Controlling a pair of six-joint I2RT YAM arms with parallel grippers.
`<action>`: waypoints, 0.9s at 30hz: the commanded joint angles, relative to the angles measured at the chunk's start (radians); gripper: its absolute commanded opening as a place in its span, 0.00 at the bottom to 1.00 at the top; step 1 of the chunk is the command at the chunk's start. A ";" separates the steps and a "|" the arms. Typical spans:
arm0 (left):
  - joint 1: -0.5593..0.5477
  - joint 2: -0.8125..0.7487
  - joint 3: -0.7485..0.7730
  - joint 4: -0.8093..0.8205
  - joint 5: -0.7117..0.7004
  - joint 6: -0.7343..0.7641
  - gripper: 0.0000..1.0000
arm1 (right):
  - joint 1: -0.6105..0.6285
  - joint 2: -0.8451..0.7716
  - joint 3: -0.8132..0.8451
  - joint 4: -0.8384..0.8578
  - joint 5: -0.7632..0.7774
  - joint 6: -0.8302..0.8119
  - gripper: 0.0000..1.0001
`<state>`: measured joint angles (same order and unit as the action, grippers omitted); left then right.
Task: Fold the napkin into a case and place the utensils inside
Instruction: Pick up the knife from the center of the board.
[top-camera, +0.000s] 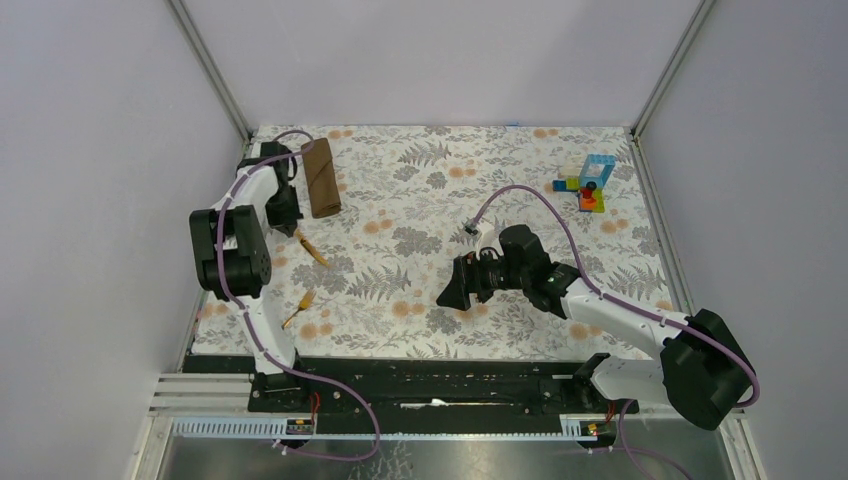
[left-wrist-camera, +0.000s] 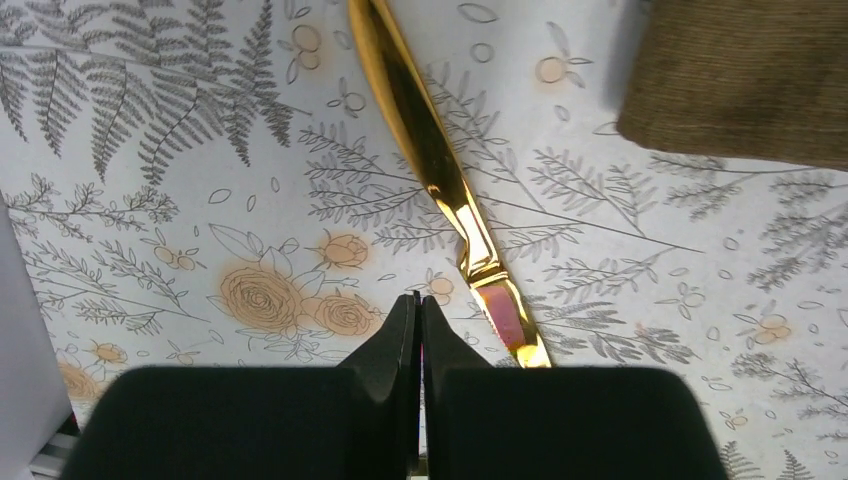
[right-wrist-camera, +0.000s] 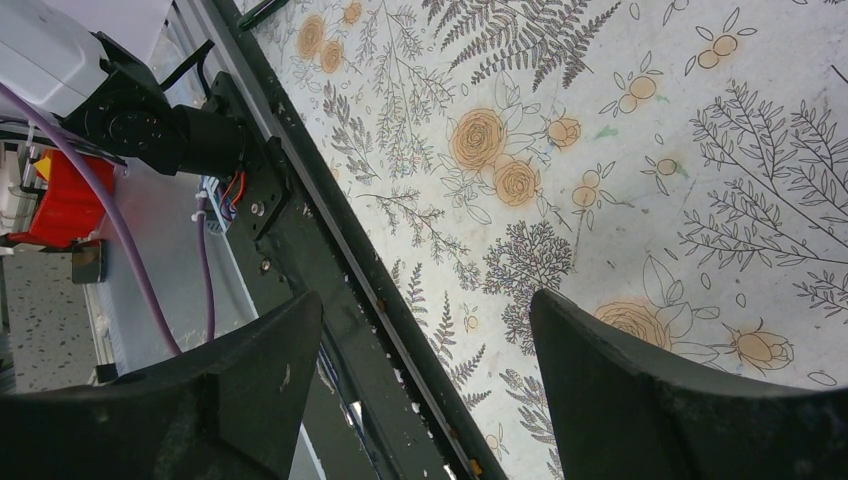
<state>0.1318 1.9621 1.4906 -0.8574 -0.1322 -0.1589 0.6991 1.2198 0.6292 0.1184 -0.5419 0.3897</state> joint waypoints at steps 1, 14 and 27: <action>-0.030 -0.041 0.067 -0.028 -0.020 0.000 0.00 | -0.006 -0.027 -0.005 0.038 -0.003 -0.003 0.83; 0.017 0.040 0.071 0.006 0.152 -0.346 0.67 | -0.006 -0.032 -0.005 0.038 -0.002 -0.008 0.83; 0.062 0.157 0.105 0.009 0.138 -0.574 0.44 | -0.006 -0.057 -0.024 0.038 0.013 -0.008 0.83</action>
<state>0.1852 2.0914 1.5585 -0.8677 0.0048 -0.6617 0.6991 1.1919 0.6079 0.1192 -0.5396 0.3893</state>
